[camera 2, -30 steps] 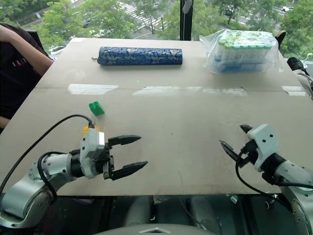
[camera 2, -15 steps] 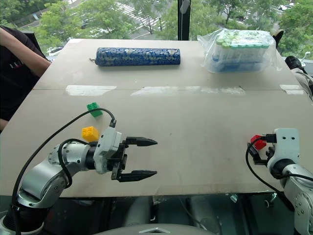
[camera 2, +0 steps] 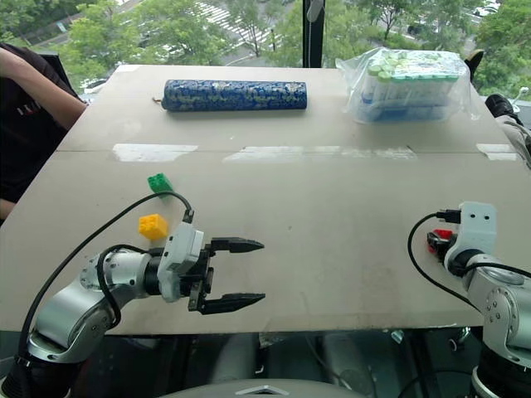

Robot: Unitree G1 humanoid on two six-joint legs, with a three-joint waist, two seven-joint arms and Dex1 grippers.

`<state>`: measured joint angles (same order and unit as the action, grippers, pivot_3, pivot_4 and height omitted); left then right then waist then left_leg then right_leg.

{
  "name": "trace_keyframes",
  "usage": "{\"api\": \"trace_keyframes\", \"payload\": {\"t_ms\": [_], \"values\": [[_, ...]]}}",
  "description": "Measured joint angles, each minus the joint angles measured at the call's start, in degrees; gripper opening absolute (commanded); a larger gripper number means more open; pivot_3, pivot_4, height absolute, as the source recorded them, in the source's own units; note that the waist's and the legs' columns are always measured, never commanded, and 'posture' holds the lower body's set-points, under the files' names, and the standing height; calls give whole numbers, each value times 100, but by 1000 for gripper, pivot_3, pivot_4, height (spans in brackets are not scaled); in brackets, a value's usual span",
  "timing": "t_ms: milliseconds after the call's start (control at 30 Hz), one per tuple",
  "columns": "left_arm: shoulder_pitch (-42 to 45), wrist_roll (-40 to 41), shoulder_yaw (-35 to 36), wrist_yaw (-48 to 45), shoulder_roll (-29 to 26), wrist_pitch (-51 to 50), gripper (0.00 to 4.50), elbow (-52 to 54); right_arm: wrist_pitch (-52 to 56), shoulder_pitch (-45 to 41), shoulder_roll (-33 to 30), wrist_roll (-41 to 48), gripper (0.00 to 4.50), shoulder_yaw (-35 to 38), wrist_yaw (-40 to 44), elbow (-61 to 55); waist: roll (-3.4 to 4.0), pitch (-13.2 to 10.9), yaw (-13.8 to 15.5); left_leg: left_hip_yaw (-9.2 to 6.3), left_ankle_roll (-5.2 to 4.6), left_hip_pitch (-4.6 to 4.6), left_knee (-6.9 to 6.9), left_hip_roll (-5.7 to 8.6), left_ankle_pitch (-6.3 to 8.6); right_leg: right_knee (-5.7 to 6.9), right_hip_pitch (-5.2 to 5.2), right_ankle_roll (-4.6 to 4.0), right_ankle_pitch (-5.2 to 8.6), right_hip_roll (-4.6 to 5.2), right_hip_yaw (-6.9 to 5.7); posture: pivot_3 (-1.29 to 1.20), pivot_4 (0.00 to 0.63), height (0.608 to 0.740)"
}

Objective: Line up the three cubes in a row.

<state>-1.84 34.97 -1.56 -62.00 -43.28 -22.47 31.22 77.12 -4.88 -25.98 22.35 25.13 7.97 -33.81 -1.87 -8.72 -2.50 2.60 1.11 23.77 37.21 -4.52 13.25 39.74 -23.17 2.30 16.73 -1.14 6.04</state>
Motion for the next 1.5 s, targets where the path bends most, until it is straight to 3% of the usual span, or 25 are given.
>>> {"api": "trace_keyframes", "payload": {"t_ms": [167,300,400,600,1100,1500], "values": [[-155,26,174,243,54,-1,4500,170,-1194,-479,-773,758,1350,-683,1879,137,17,-10,-35,2,-1,-4,0,-2,0,0,0,1,0,-4,3,0,150,740],[-441,68,368,319,38,3,4500,234,-2775,-1641,-1816,377,1350,-2173,3672,1261,16,-15,-30,1,-2,-2,2,-2,1,-5,0,-1,0,-1,-4,0,150,740],[-597,69,561,408,45,20,4500,252,-3945,-2396,-1965,-144,1350,-3199,4820,2389,16,-16,-13,2,-3,-3,3,-2,1,-6,0,-1,0,-1,-4,0,150,740],[-1070,120,1063,687,103,31,4500,398,-5533,-3433,-1697,-894,1350,-4132,6112,4368,19,-22,12,7,-6,3,6,-2,3,-8,-2,-2,-1,6,-6,0,150,740],[-1585,129,1303,996,151,29,4500,846,-7021,-4233,-872,-1703,1350,-4437,6888,6256,23,-24,9,8,-6,-1,8,-1,3,1,-1,-3,-2,9,-9,0,150,740],[-1696,125,1313,1065,213,58,4500,867,-7375,-4598,-488,-2101,1350,-4470,7180,7121,24,-25,8,9,-6,-2,8,-1,3,1,-1,-4,-2,10,-9,0,150,740]]}}
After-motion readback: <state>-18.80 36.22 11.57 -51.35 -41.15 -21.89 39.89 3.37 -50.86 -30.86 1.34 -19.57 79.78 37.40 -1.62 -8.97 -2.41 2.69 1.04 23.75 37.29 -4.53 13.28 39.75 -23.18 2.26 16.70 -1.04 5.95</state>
